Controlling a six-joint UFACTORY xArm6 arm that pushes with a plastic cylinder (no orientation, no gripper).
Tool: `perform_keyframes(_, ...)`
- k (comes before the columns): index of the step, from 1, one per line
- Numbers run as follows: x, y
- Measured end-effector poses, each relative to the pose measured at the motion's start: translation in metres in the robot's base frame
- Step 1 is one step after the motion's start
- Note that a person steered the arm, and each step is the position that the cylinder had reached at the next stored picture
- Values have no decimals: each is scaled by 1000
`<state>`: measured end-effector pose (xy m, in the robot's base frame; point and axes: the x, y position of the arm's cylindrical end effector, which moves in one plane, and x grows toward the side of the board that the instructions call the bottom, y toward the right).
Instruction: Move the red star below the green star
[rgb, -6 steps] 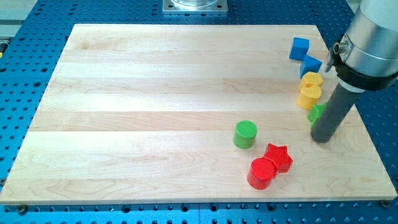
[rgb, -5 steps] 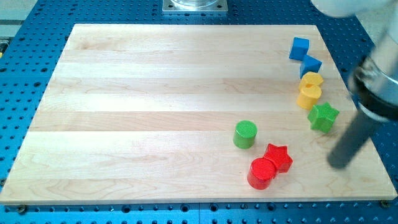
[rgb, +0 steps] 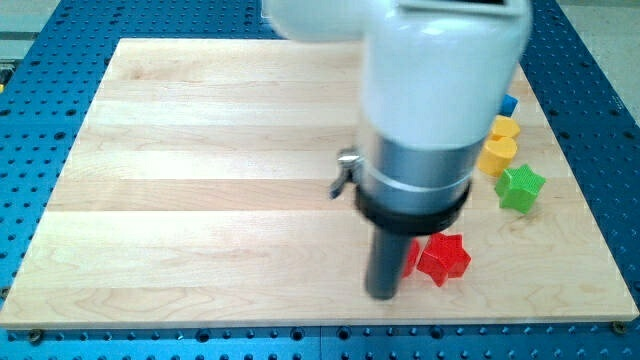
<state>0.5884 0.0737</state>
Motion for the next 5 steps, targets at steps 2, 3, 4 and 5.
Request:
perform_keyframes(2,-9,91)
perform_keyframes(3,-9,90)
perform_keyframes(4,4,92)
perform_keyframes(5,-11,94)
